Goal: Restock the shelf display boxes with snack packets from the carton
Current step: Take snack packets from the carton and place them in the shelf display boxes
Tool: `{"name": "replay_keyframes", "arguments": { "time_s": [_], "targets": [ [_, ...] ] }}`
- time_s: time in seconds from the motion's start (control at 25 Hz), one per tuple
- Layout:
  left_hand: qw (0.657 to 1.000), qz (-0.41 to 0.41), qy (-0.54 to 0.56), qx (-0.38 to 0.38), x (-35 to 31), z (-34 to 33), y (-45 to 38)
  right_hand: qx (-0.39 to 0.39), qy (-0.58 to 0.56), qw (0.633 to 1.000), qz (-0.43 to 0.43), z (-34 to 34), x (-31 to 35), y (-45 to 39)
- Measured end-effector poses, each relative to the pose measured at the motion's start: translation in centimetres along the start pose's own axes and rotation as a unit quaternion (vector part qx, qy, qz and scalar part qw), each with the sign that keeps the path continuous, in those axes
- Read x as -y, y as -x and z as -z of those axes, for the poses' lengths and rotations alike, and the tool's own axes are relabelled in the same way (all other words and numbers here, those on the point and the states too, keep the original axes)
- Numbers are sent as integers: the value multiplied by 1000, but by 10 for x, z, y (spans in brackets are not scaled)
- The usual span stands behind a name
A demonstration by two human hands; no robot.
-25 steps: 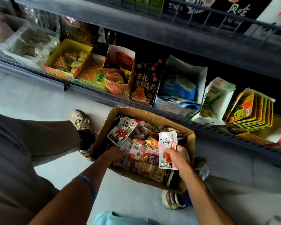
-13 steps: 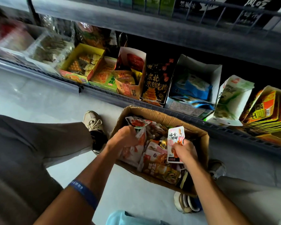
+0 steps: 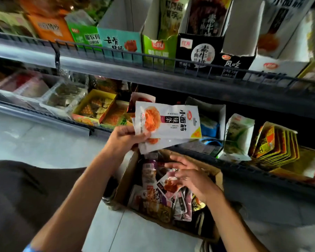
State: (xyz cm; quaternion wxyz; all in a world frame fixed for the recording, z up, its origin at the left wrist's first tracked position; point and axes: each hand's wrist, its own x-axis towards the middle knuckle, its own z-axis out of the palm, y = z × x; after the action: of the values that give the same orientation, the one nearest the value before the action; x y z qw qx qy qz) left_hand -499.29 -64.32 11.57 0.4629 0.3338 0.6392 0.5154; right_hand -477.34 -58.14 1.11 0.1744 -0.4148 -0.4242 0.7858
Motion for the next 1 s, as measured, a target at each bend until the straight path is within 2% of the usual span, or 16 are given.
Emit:
{"name": "replay_keyframes", "arguments": {
  "time_s": [0.04,0.08,0.16,0.24,0.32,0.4,0.44,0.56,0.6,0.68,0.76,0.92,1.0],
  "targets": [
    [999,1,35,-8,7,-14,5,56,-105,992,41,-7,14,6],
    [999,0,49,-7,14,-28,10,76,-164,980,83,-13,26,10],
    [999,-27,15,17,24,-54,21,12,-233,962,143,-24,44,17],
    [994,-61,-27,90,25,-69,25,-94,-271,942,175,-21,59,26],
    [992,-67,-19,108,6,-66,21,-151,-234,937,210,-10,76,41],
    [997,-69,15,43,-18,-56,16,-151,-154,955,202,2,96,61],
    [996,-75,5,41,-32,-53,15,-130,-118,967,183,5,105,69],
    [979,-71,-7,188,-63,-69,25,-51,-41,988,143,0,121,94],
    [976,-77,14,203,-70,-80,28,-42,-44,986,154,-3,125,101],
    [977,-109,89,158,-83,-100,31,-46,-54,977,200,-10,142,113],
    [971,-140,143,130,-97,-123,26,-88,-31,963,252,-8,167,118],
    [948,-133,166,238,-148,-162,2,-157,65,924,342,14,232,124],
    [940,-142,164,262,-173,-173,-14,-173,25,908,380,32,256,128]
  ]
}}
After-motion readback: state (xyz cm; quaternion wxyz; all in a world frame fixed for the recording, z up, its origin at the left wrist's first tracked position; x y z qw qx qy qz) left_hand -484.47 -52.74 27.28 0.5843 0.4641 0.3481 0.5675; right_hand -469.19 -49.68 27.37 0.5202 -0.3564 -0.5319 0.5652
